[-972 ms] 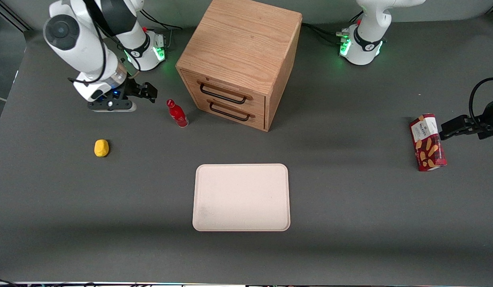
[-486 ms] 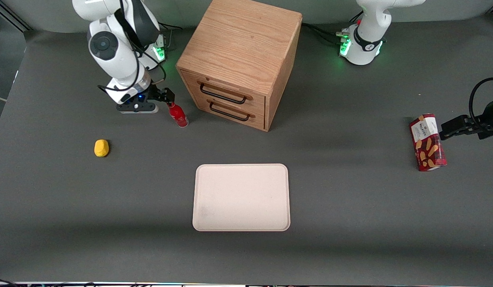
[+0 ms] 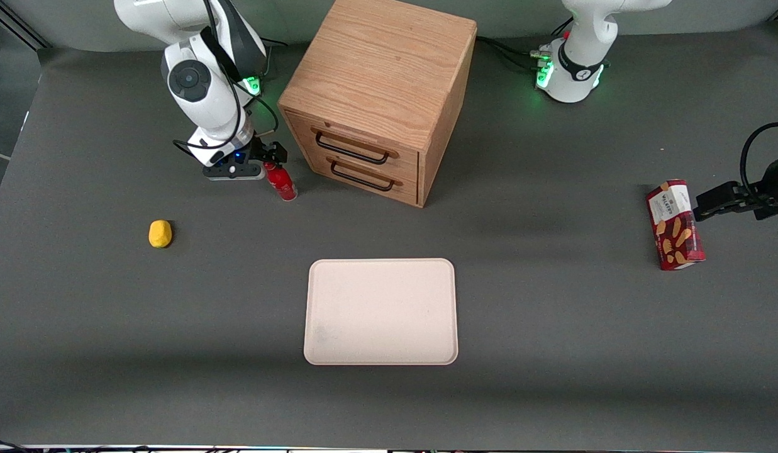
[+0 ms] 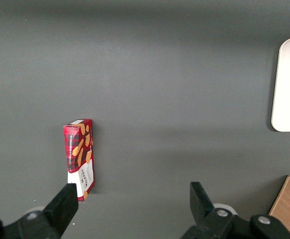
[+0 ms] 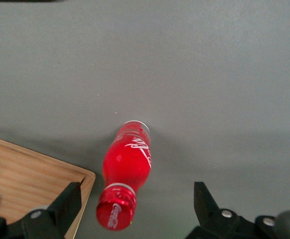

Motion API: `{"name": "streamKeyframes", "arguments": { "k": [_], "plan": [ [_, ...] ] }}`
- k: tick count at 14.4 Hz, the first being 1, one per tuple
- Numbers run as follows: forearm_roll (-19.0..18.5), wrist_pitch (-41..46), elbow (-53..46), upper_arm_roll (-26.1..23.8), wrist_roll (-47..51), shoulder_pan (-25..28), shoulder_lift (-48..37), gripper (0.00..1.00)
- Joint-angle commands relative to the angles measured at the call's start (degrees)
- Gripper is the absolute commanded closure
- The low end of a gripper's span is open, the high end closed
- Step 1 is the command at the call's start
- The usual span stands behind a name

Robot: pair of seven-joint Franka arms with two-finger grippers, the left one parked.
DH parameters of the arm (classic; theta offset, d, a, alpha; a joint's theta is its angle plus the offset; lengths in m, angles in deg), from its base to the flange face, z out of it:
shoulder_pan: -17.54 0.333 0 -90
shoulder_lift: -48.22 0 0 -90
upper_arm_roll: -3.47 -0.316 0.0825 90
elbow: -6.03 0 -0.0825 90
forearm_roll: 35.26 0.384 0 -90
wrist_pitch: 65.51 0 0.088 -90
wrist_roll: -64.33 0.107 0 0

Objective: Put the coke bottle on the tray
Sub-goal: 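Close the right gripper around the bottle's neck and cap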

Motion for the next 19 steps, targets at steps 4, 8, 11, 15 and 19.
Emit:
{"name": "streamKeyframes", "arguments": {
  "k": [4, 8, 11, 15, 19],
  "plan": [
    [1.2, -2.1, 0.7, -1.0, 3.9, 1.8, 1.7, 0.0],
    [1.2, -2.2, 0.7, -1.3, 4.0, 1.8, 1.7, 0.0],
    [1.2, -3.0, 0.6, -1.3, 3.9, 1.7, 1.7, 0.01],
    [1.2, -3.1, 0.6, -1.3, 3.2, 1.7, 1.7, 0.42],
    [1.2, -3.0, 0.6, -1.3, 3.1, 1.6, 1.7, 0.85]
  ]
}}
